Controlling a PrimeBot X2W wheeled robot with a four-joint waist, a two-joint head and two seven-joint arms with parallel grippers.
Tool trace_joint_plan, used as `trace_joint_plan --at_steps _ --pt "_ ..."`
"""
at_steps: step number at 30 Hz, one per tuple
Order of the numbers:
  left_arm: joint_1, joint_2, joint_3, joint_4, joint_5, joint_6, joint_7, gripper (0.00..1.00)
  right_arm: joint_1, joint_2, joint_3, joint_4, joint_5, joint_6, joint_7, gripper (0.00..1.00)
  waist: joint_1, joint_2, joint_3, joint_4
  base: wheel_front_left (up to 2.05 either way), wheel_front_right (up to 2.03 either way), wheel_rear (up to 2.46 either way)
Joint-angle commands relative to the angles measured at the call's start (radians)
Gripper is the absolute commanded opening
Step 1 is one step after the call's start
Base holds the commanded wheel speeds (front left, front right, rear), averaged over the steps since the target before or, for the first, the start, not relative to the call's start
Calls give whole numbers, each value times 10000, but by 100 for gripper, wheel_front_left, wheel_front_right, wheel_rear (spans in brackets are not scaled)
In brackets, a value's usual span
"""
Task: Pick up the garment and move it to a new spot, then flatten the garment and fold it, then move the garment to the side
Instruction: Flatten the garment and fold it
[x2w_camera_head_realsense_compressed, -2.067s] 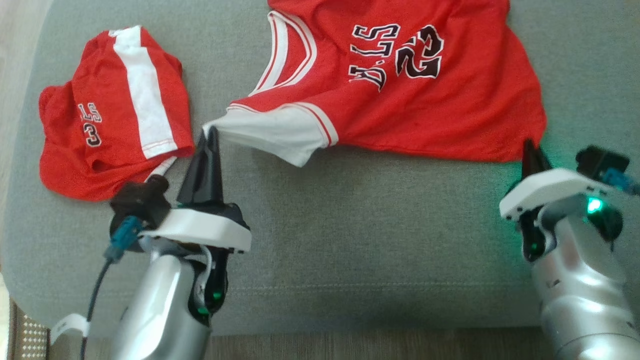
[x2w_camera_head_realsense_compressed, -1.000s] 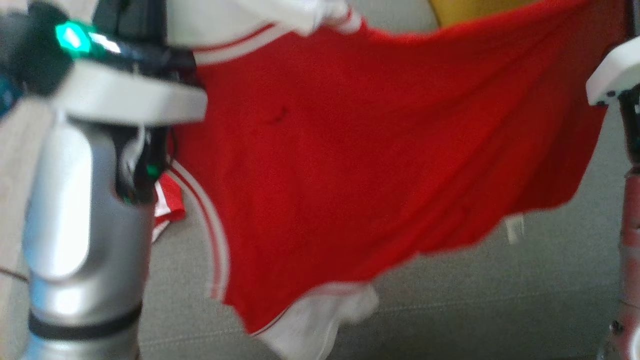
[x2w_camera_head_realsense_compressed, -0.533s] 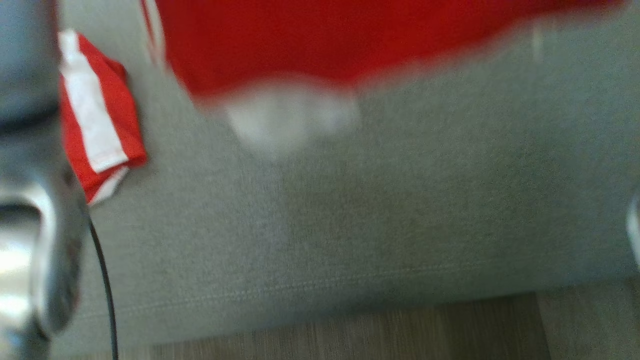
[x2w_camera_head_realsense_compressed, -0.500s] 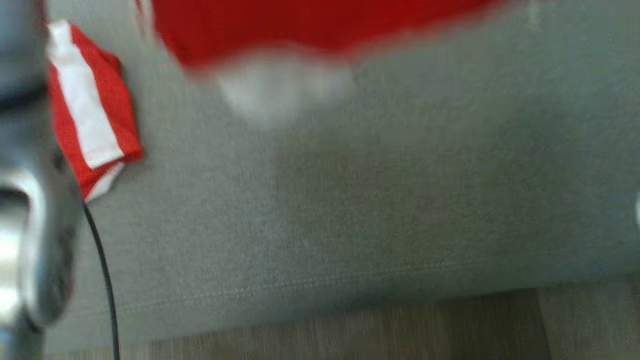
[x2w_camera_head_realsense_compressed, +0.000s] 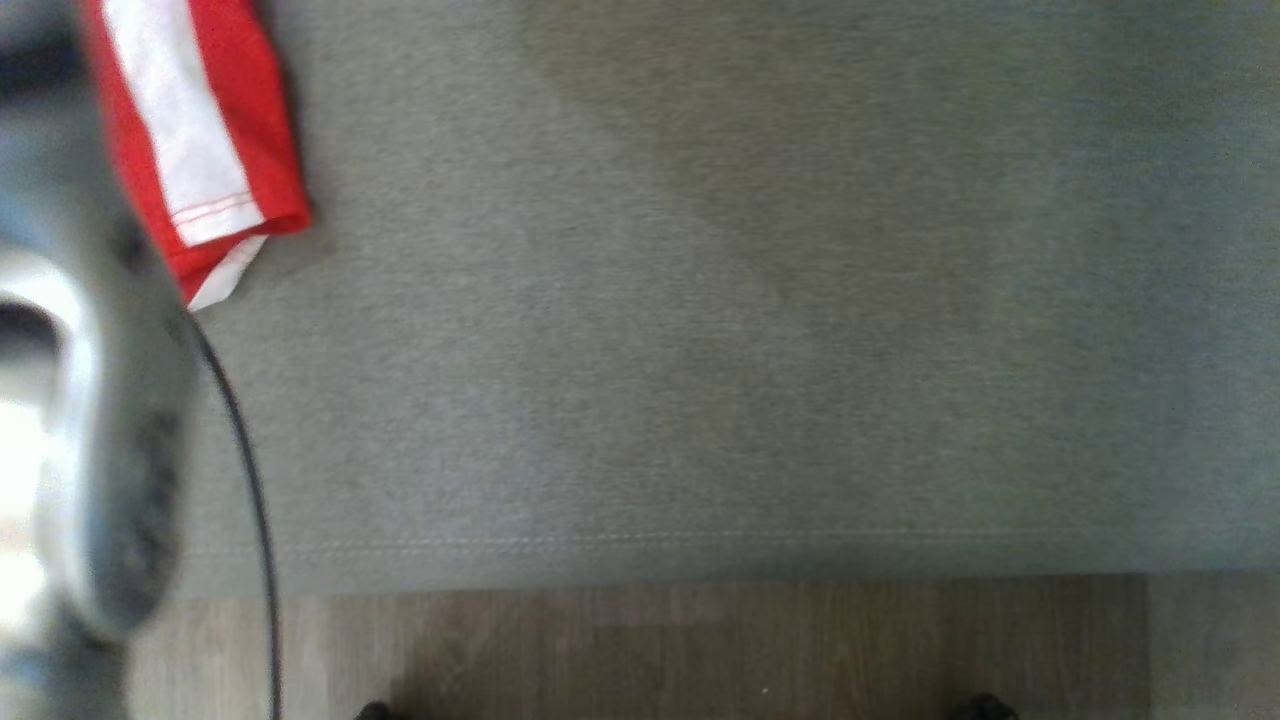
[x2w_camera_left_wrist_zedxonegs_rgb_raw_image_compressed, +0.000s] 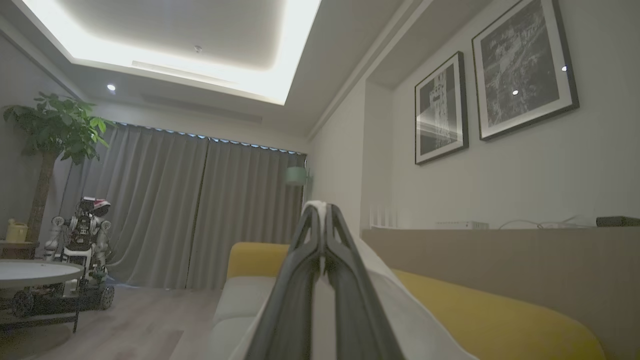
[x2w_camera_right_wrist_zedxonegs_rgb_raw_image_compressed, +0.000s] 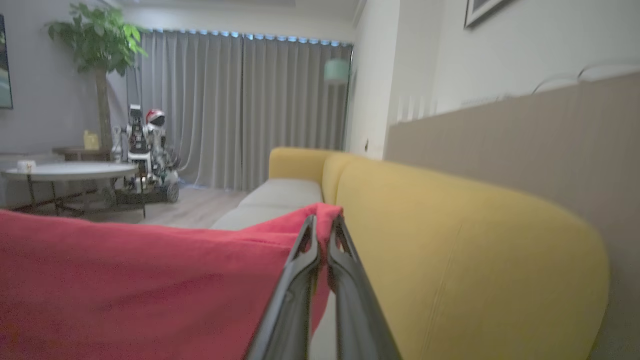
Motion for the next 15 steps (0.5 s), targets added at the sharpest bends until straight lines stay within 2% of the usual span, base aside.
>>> trace_joint_plan --at_steps 1,5,9,14,15 --pt "598 291 -68 -313 -143 -82 1 0 236 225 -60 -46 -22 -2 -91 0 -2 1 101 260 0 0 0" --pt "2835 220 -579 -298 -739 -304 -1 0 1584 242 -241 1017 273 -2 -207 0 -2 1 -220 433 0 0 0" --pt "4989 212 -1175 -514 -1734 -368 -1 0 2836 131 33 2083 515 -2 -241 0 -2 1 -755 597 0 0 0" --pt "7133 210 -1591 -515 -1482 -311 -2 0 4059 -48 474 3101 997 -2 -117 0 -2 1 -1596 678 0 0 0" --pt "7133 210 -1591 -515 -1482 -311 -2 0 4059 -48 474 3101 997 -2 -117 0 -2 1 -1596 678 0 0 0"
